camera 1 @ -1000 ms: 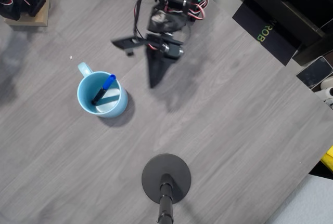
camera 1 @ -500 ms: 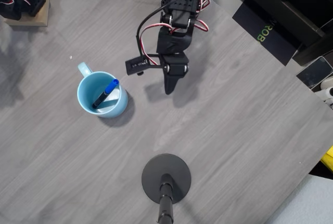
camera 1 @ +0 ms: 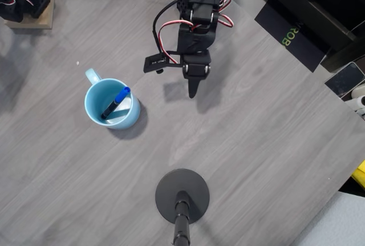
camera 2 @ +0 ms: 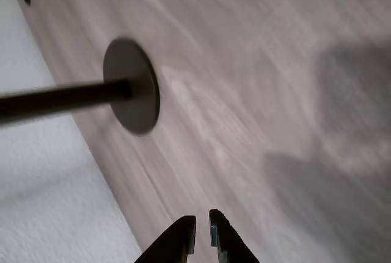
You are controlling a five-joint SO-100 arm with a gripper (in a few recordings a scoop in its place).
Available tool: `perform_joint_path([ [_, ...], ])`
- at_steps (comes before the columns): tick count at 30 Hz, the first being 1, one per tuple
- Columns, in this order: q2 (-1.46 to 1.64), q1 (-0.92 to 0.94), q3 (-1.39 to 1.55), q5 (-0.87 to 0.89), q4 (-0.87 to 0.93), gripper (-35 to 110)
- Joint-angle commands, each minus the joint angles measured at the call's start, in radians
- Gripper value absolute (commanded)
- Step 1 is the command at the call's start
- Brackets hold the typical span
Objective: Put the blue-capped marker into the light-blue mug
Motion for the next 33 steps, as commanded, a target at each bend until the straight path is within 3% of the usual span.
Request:
perform_joint_path([
  [1,0.064,0.003,0.037,-0.002,-0.002,0],
  [9,0.552,-0.051,0.383,-0.081,-0.032,0],
  [16,0.744,-0.084,0.592,-0.087,-0.021,0],
  [22,1.031,-0.13,0.758,-0.1,0.11,0],
  [33,1.032,-0.149,0.773,-0.071,0.245,0],
])
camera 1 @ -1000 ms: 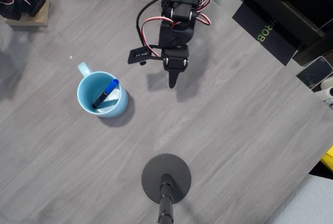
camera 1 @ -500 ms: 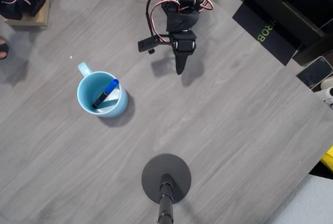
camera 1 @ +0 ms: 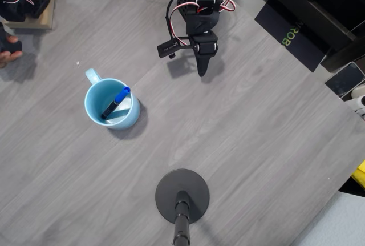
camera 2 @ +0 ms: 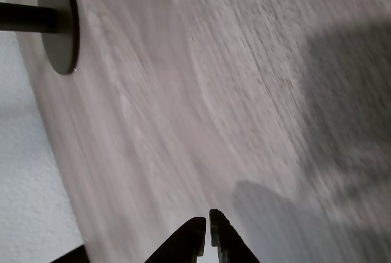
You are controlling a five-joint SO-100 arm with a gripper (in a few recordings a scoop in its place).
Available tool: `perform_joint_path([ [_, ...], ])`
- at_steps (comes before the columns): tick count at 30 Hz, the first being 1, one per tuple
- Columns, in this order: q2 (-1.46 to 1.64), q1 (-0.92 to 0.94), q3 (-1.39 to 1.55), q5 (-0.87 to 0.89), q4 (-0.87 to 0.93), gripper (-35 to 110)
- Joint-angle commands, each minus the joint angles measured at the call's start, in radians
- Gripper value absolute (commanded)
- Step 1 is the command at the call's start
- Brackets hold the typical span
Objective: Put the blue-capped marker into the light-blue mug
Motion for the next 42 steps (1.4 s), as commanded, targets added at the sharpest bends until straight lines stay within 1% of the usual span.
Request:
perform_joint_path([
  [1,0.029,-0.005,0.003,0.008,0.035,0],
  [12,0.029,-0.002,0.005,0.051,0.273,0],
  [42,0.029,-0.011,0.005,0.048,0.275,0],
])
